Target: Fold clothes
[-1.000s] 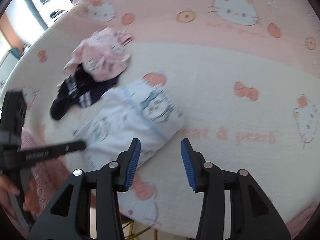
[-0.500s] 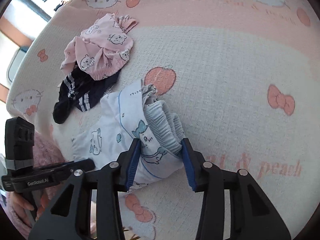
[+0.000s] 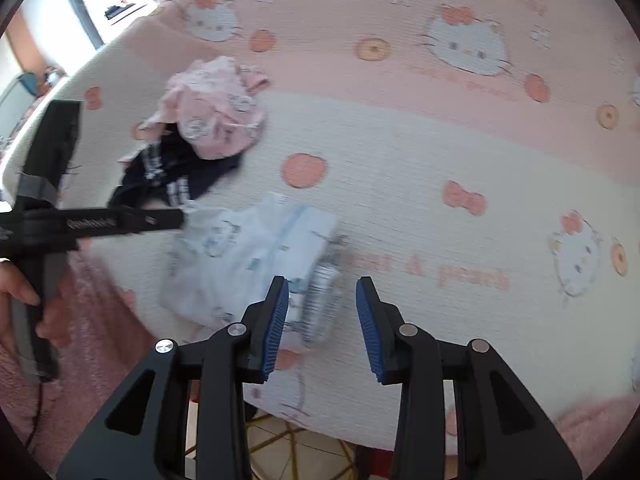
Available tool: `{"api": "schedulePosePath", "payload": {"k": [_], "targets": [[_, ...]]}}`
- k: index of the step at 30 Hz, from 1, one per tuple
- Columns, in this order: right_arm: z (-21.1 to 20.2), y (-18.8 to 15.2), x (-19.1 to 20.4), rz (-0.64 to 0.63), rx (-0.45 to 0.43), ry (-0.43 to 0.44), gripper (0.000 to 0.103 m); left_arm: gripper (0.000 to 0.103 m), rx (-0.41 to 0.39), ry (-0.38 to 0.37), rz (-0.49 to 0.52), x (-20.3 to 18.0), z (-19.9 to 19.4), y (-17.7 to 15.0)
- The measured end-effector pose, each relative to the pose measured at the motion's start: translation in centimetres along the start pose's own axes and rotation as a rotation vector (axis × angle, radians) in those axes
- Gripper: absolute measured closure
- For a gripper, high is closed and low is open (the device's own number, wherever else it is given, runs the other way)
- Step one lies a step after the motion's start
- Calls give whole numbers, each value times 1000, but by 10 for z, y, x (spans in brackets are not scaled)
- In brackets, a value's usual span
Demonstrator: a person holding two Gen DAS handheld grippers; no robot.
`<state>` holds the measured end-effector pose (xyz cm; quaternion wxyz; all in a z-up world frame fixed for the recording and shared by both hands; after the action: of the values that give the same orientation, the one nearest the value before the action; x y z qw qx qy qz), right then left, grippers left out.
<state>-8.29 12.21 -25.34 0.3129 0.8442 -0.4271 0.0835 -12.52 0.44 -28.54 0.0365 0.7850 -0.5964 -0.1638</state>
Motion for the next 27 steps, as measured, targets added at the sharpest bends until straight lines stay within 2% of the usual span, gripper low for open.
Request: {"api": "schedulePosePath", "payload": {"k": [1,2,4,6,8,9,10,11,12,13,15,17,18,20,22,24,26,27], "targets": [[6,2,4,-41,13,-22,66,80,23,17,10,-3,11,-9],[21,0,6,-73,64,-42,66,80,48,59,21,-1,22,-17],[43,-8,-2,-105,140,-126,66,80,35,100,54,2,26,-24],[48,-12,-13,-130,132,-186,66,80,26,167,74,12,20,-24],[48,-15,-21,-148,125,-191,64,80,10,219,52,27,16,-23],[46,-16,-25,-144,118,-183,62,73,2,245,41,35,13,-23],[41,-14,-28,-121,105,-177,61,56,-7,272,30,42,11,-23],[36,-11,-31,-98,92,-172,61,56,-15,298,19,50,8,-23],[28,-7,-32,-86,64,-169,61,56,-22,295,0,55,6,-22],[17,1,-28,-90,14,-172,60,56,-30,244,-23,52,3,-21],[3,13,-22,-93,-65,-168,57,56,-68,207,-13,45,-1,-18],[8,13,-23,-77,-58,-171,49,56,-67,194,17,36,6,-18],[17,7,-28,-76,-25,-190,49,56,-52,204,31,34,12,-20],[32,-4,-36,-74,27,-217,49,51,2,279,58,42,25,-27],[33,-8,-41,-59,16,-199,49,51,-6,280,12,50,19,-26],[20,-4,-45,-18,-10,-213,49,51,-28,328,-25,63,12,-22],[12,-1,-46,5,-26,-195,49,51,-26,253,-91,67,9,-19],[7,1,-47,16,-35,-187,49,51,-15,176,-133,65,9,-19]]}}
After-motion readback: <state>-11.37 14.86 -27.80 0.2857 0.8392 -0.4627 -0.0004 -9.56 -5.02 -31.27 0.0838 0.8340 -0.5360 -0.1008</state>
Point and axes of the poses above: each gripper's, at about its wrist camera, not at the fingertips, and z roughly the way its jaws point, x to its left, y to its top, the point moved 10 cm from there along z, roughly the way its jaws point, and after that the axes turned 14 degrees about y, right-handed, at the moved point
